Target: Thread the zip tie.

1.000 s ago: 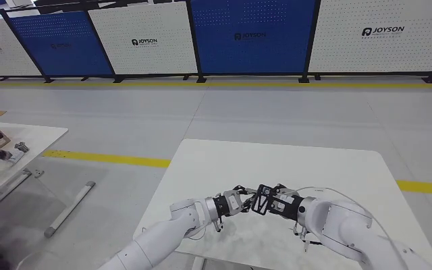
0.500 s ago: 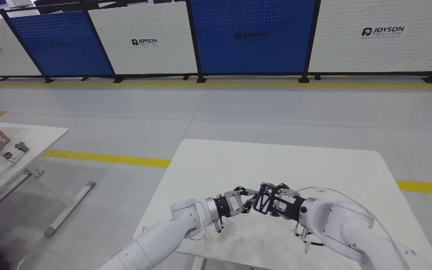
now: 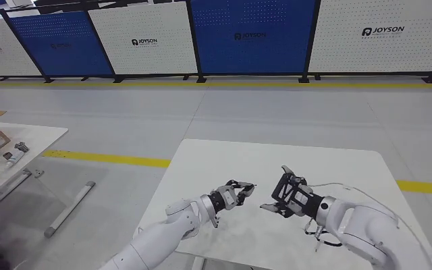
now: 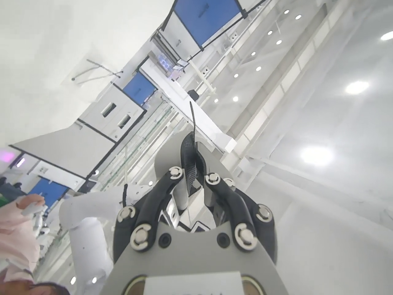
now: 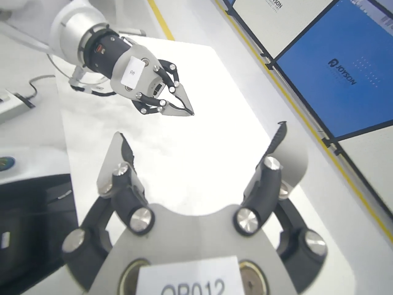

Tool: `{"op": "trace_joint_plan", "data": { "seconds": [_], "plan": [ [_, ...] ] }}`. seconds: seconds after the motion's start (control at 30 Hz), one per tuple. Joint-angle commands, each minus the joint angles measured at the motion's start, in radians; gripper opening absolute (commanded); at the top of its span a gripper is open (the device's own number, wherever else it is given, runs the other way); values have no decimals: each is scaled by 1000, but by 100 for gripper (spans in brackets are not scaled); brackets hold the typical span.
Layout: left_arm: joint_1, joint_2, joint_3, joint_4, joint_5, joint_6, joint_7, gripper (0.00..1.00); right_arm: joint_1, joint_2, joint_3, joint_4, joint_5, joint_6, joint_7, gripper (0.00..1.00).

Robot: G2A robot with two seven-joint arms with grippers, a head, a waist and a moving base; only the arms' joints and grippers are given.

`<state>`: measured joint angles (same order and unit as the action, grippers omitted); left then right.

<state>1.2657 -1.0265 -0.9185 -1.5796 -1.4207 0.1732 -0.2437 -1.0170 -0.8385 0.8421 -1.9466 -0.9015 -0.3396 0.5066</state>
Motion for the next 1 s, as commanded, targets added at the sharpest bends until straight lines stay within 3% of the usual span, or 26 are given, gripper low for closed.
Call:
{"op": "trace_joint_plan", "data": {
  "seconds": [0.0,0.07,0.43,0.47,0.6,0.73,0.8,0.87,0.97],
  "plan": [
    [21,1,5,-21,91,-50,33,0,-22,5,28,16,99,0,32,100],
    [34,1,12,-42,149,-86,32,0,-22,5,28,16,99,0,32,100],
    [35,1,10,-40,157,-95,40,0,-22,5,28,16,99,0,32,100],
    [38,0,9,-39,182,-118,57,0,-28,4,29,19,110,5,21,100],
    [78,-8,19,-69,351,-301,171,0,-34,-5,54,85,352,0,0,100],
    [107,-15,48,-92,587,-415,279,0,-14,-10,65,144,629,0,73,100],
    [115,-18,69,-89,730,-440,334,0,-1,-12,66,184,739,0,137,100],
    [120,-25,90,-92,818,-451,387,0,18,-16,55,204,812,0,219,100],
    [121,-29,98,-90,839,-449,401,0,18,-16,55,204,812,0,219,100]
  ]
}}
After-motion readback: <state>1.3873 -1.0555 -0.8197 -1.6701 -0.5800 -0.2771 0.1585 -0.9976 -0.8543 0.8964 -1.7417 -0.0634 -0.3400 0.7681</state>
